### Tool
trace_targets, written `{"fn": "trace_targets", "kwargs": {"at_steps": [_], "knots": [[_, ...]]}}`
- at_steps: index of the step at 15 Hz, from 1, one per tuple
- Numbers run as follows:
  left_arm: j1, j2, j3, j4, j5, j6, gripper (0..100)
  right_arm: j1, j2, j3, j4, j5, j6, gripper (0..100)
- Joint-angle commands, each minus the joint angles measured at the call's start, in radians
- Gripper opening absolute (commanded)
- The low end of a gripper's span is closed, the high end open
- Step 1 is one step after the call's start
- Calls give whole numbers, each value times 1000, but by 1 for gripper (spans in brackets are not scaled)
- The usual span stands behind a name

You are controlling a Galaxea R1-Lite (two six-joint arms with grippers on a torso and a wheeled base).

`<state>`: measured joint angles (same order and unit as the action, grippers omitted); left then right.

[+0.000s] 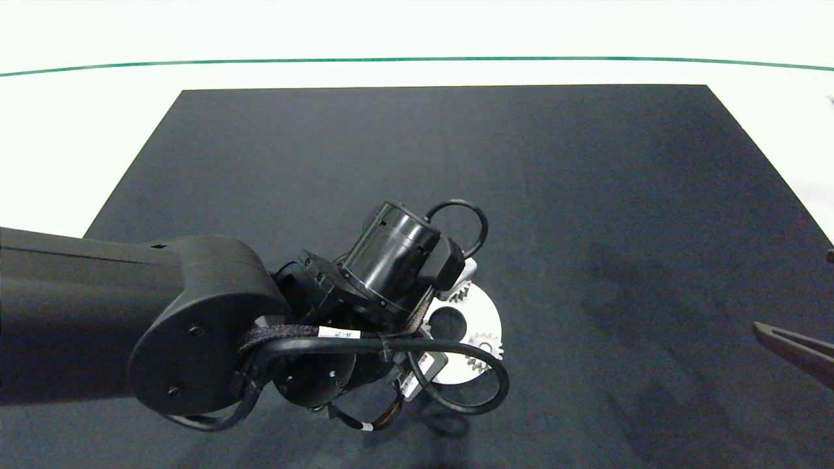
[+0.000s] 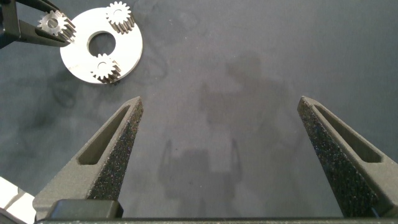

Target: Install three planetary gears onto the carrier pins

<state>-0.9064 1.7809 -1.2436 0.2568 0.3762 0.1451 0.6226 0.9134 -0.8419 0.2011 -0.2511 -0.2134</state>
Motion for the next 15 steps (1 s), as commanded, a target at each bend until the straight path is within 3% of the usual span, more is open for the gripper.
{"fn": "trace_targets", "kwargs": {"at_steps": [1,12,15], "knots": [[3,-5,4,4,3,1,16,2,5,1,1,-1,-1,100],[1,-3,16,2,3,4,16,3,5,7,1,-1,-14,100],[3,-3,6,2,3,33,16,3,5,9,1,-1,-14,100]]}}
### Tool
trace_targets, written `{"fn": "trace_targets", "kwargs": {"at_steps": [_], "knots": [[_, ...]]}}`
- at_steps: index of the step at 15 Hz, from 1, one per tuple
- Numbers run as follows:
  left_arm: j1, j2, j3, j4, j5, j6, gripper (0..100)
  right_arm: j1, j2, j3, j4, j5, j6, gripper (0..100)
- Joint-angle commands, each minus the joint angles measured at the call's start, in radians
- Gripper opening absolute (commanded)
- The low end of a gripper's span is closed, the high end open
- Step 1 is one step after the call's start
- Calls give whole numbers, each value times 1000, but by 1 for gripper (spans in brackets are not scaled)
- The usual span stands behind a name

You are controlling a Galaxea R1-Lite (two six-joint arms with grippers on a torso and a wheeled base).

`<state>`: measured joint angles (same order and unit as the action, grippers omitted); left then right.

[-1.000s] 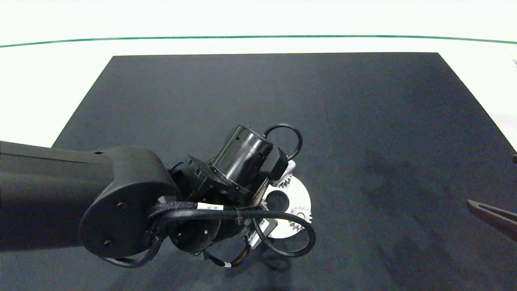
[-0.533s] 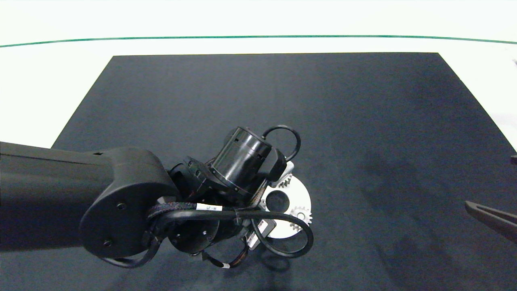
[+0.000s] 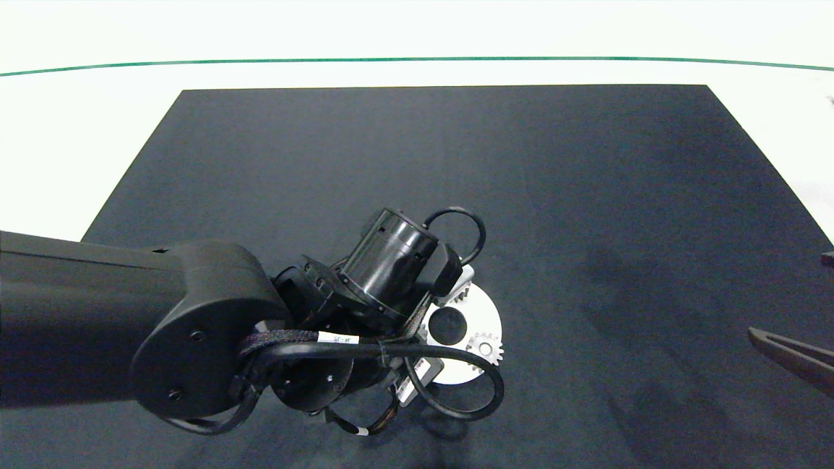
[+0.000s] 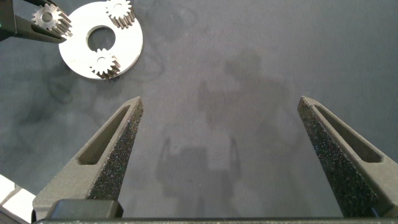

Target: Install three planetary gears onto the carrier pins

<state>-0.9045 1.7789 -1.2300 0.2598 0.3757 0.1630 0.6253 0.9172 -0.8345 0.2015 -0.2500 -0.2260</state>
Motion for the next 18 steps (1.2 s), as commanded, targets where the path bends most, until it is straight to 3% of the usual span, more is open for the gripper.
{"fn": "trace_targets", "kwargs": {"at_steps": [1,5,14,18], "knots": [[-1,0,-9,-2,3,24,16,1,2,2,1,-2,-3,100],[4,10,-3,-5,3,15,16,1,-3,9,-1,0,-41,100],[16,7,4,-37,2,12,16,-1,-15,9,-14,-3,-41,100],[18,-6,9,-36,3,-8,16,-1,-17,11,-14,-3,-41,100]]}}
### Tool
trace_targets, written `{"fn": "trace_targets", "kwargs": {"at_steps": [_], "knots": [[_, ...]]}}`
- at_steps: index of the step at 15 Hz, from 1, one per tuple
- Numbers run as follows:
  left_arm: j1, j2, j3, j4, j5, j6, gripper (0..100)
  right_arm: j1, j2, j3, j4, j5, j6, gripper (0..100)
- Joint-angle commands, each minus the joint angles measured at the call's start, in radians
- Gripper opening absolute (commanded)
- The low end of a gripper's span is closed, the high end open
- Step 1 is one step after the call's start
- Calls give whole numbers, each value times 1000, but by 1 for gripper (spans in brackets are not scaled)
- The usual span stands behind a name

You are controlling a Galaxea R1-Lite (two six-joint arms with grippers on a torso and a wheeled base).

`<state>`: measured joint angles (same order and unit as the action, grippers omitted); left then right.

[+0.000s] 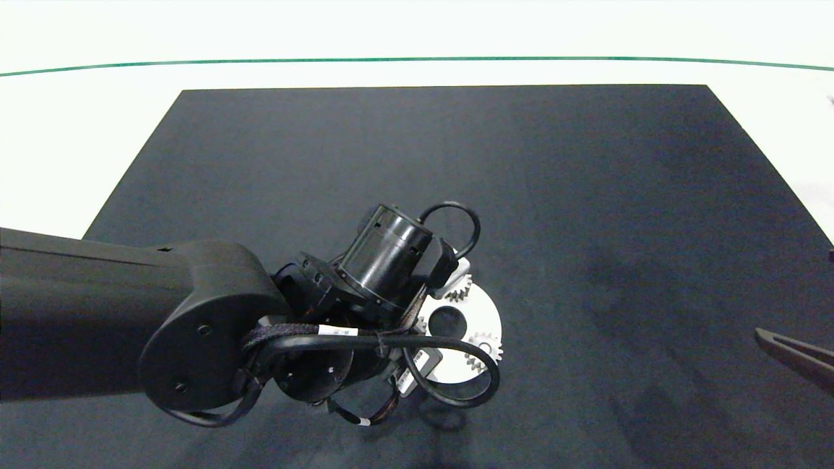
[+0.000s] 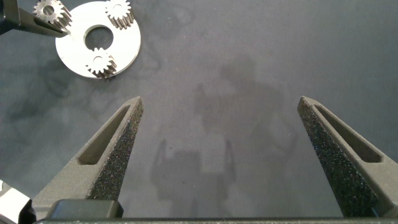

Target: Install three planetary gears onto the carrier pins

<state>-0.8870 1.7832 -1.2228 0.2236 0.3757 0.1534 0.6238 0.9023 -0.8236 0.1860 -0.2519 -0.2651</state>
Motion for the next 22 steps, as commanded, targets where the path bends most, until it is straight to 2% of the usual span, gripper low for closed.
{"fn": "trace_targets", "kwargs": {"at_steps": [1,13,14,22], "knots": [[0,-10,0,0,3,2,16,1,-2,0,1,-1,-2,100],[0,-10,35,-38,2,-11,16,1,-8,-2,1,-1,-2,100],[0,-10,37,-36,2,-8,100,1,-10,-2,1,-1,-2,100],[-1,-15,26,-36,3,-12,100,-1,-10,-3,1,-3,-2,100]]}}
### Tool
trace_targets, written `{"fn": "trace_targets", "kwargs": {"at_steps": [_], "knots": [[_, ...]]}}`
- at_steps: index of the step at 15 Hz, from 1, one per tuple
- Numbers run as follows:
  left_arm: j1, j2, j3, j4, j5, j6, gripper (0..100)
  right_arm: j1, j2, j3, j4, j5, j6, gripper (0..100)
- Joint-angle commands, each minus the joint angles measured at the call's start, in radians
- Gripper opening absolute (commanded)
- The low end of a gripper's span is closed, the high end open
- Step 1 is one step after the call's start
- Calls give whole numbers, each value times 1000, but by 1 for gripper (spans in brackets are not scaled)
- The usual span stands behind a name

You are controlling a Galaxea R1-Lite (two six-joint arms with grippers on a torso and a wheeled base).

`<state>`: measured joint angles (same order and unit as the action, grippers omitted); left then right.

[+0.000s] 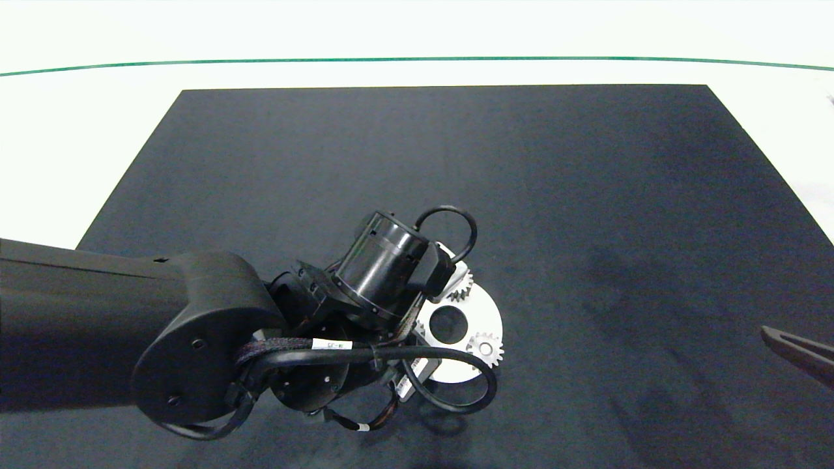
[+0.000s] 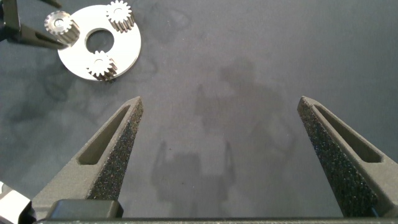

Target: Install three planetary gears onto the carrier pins

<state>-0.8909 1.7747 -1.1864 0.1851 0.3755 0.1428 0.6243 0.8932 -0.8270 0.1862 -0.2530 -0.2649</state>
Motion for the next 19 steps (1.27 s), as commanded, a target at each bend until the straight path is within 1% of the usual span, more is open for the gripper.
{"fn": "trace_targets", "kwargs": {"at_steps": [1,2,3,4,5,6,8,11,12,13,14,15,16,17,18,19], "knots": [[6,-26,-4,2,3,-3,100,-1,1,0,1,-2,-2,100],[12,-95,8,7,3,-12,100,-1,1,0,1,-2,-2,100],[38,-166,36,10,3,-19,100,-1,0,0,1,-2,-2,100],[64,-212,54,14,3,-17,100,-3,-2,0,1,-3,-2,100],[124,-316,99,14,5,-23,100,-15,-25,-1,1,-6,1,100],[174,-409,131,13,5,-22,100,-54,-42,-1,3,-11,6,100],[300,-555,168,11,6,-23,100,-195,-76,34,3,-9,-2,100],[472,-768,225,10,6,-23,100,-344,-125,77,4,-11,1,100],[540,-842,245,11,5,-22,100,-419,-155,109,3,-12,-4,100],[612,-902,258,10,6,-19,100,-488,-191,152,3,-15,-10,100],[690,-956,272,13,5,-25,100,-540,-221,195,1,-15,-31,100],[754,-1021,300,11,5,-22,100,-592,-246,233,1,-14,-39,100],[796,-1081,320,13,5,-20,100,-644,-286,264,1,-14,-39,100],[810,-1143,341,13,5,-22,100,-695,-333,295,1,-14,-37,100],[806,-1213,376,14,5,-15,100,-735,-387,319,1,-14,-40,100],[808,-1268,413,13,5,8,100,-764,-448,336,1,-14,-43,100]]}}
